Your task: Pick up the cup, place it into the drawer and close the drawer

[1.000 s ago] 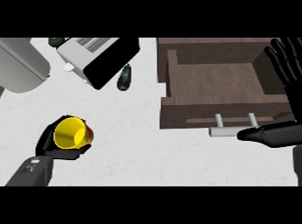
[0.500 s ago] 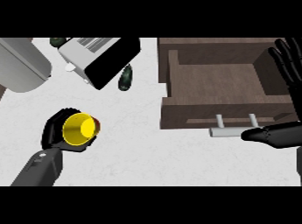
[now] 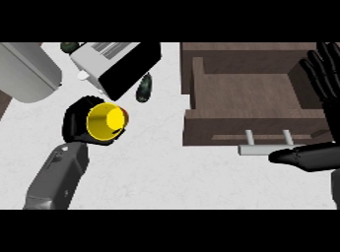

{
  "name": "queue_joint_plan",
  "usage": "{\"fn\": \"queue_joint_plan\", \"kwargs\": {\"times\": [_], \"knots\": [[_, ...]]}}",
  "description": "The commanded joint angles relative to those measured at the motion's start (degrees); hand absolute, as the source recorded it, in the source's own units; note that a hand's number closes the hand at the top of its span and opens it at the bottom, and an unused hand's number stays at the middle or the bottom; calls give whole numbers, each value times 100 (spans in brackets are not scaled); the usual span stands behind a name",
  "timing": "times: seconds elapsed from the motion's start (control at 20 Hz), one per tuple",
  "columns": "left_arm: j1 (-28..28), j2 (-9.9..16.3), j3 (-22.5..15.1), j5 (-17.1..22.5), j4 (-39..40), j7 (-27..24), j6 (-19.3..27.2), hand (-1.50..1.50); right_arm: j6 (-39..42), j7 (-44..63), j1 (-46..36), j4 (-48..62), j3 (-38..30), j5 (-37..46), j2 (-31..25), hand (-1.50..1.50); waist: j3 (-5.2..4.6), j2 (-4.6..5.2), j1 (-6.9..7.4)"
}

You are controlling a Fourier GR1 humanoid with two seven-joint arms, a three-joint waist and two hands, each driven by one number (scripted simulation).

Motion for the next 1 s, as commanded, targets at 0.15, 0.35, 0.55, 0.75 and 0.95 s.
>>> {"fn": "queue_joint_plan", "kwargs": {"times": [0.15,0.35,0.55,0.75,0.95], "knots": [[-484,-503,-502,-23,-1376,884,249,150,28,-42,75,112,-201,-65,-82,-150,9,-42,92],[-916,-695,-1000,185,-2021,1814,533,150,17,23,-100,211,-227,-48,-142,-150,8,-48,75],[-1364,-704,-1489,416,-2468,2721,1229,150,146,-358,214,213,-233,10,-133,-150,7,-42,7],[-2309,-707,-1635,414,-2314,3544,1747,150,169,-390,-28,527,-282,-11,-179,-150,6,-8,-10],[-3325,-708,-1912,584,-1492,3804,2704,150,-28,-191,-206,334,-39,174,-32,-150,6,34,-186]]}}
